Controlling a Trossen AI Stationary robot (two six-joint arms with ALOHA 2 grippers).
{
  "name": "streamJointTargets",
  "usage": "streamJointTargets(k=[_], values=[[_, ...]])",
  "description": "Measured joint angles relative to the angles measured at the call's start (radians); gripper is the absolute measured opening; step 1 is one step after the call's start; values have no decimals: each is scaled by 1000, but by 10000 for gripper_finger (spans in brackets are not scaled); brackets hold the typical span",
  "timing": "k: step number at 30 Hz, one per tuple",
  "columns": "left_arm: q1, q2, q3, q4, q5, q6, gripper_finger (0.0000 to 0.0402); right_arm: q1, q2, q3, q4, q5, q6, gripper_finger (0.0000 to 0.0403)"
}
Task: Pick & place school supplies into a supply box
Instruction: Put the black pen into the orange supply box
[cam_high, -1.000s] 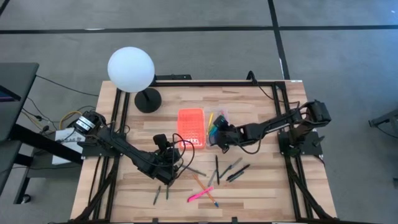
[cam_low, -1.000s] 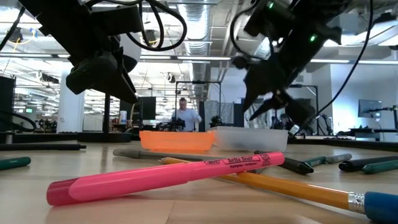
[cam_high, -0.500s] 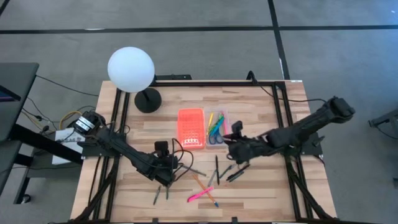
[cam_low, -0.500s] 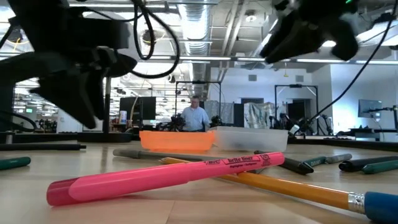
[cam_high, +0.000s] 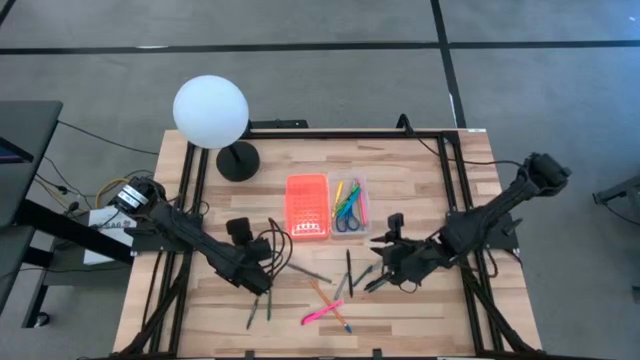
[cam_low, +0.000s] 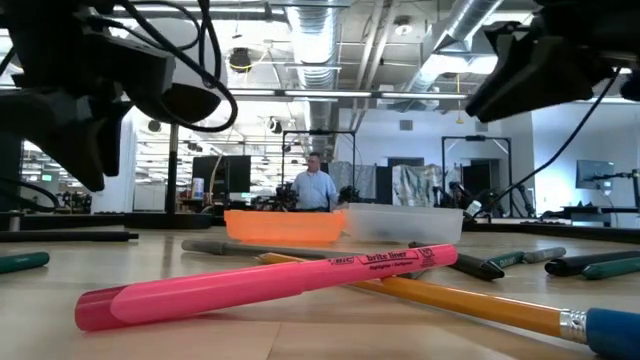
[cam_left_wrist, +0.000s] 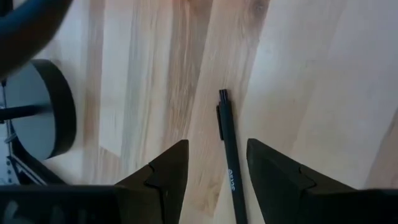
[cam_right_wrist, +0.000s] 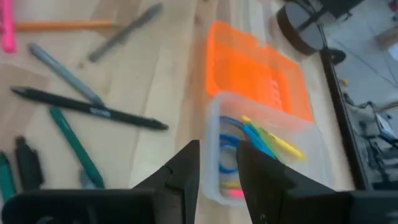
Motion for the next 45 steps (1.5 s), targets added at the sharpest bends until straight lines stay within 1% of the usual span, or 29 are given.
streamJointTargets(k=[2,4,8,12,17,24,28,35,38,41,45], values=[[8,0,0,12,9,12,157,24,18,-21,59,3,-6,101],[14,0,0,14,18,17,157,46,33,-26,92,18,-45,101],[15,0,-24,80,40,15,157,93,24,-24,91,64,-58,101],[11,1,-94,159,71,-42,157,159,-17,-23,85,132,-53,101],[-9,0,-159,159,77,-119,157,251,-57,-22,86,219,-52,101],[-12,-27,-207,170,93,-121,157,336,-63,-22,89,318,-52,100],[-7,-108,-272,218,91,-109,157,341,-63,-22,93,320,-51,100],[13,-347,-437,453,110,-63,157,340,-62,-22,86,321,-51,100],[43,-425,-500,473,141,-62,157,340,-62,-22,86,321,-51,100],[80,-464,-560,499,192,-68,157,340,-62,-22,86,320,-51,100],[112,-470,-617,597,235,-42,157,340,-62,-22,86,320,-51,100]])
